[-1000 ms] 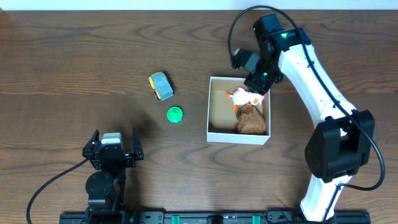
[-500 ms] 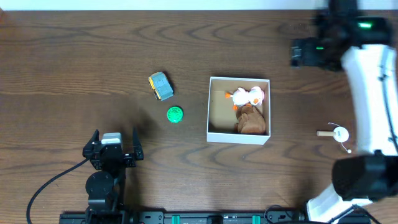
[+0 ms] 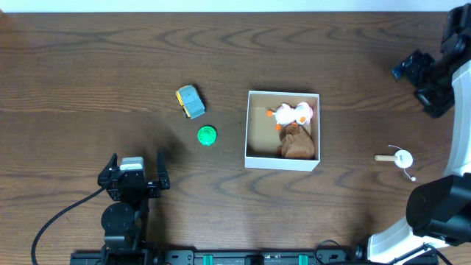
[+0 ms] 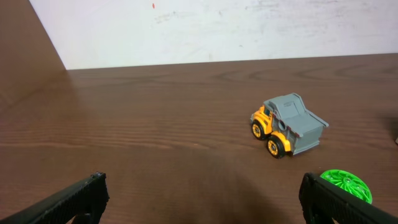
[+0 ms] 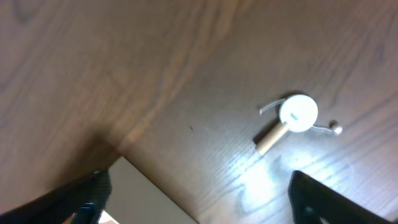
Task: Pack container
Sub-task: 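Move the right gripper to the white wooden paddle toy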
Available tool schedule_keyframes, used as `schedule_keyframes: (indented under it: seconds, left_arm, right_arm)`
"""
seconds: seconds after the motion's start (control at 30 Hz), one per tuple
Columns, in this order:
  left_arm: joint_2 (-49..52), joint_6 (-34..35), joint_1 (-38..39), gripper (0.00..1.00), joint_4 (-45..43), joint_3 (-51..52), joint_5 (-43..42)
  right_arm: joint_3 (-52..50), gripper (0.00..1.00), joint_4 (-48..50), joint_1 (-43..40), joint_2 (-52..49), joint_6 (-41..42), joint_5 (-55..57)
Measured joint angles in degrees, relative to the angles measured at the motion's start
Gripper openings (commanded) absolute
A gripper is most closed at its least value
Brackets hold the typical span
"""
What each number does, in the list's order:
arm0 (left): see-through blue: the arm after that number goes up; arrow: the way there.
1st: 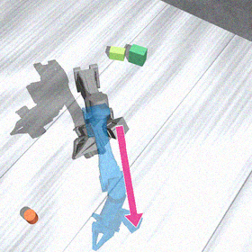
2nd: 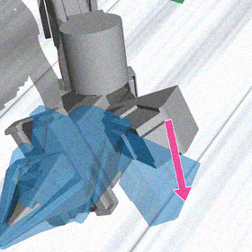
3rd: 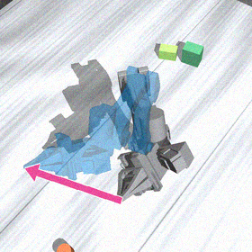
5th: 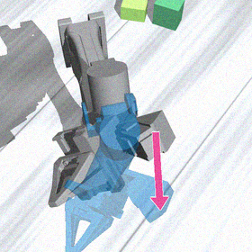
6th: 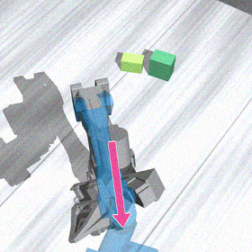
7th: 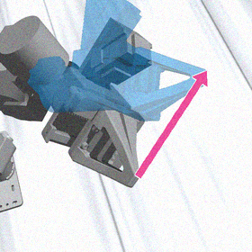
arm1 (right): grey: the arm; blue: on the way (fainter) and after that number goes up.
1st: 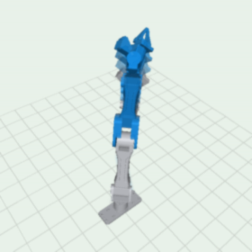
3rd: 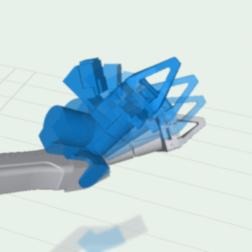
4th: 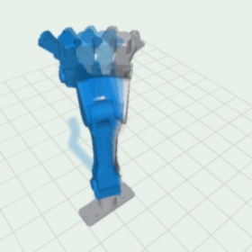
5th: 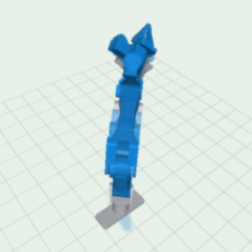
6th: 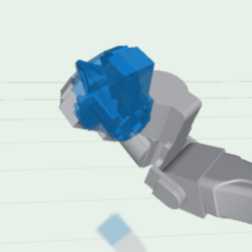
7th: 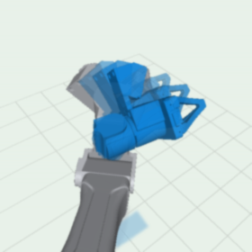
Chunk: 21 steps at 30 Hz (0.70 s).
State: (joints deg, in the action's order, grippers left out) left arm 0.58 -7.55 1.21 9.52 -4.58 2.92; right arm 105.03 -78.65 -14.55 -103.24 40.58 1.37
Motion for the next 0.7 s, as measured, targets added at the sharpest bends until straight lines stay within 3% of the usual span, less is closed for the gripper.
schedule_keyframes:
  seconds: [0.2, 0.3, 0.7]
  left_arm:
    - [0.0, 0.0, 0.0, 0.98, 0.0, 0.0, 0.0]
    - [0.0, 0.0, 0.0, 0.98, 0.0, 0.0, 0.0]
    - [0.0, 0.0, 0.0, 0.98, 0.0, 0.0, 0.0]
  right_arm:
    - [-9.0, 0.66, 2.4, 0.0, 0.0, 14.4, 2.1]
    - [-14.9, 0.62, 6.6, 0.0, 0.0, 19.4, 2.7]
    - [-32.1, 0.51, 13.4, 0.0, 0.0, 29.7, 4.3]
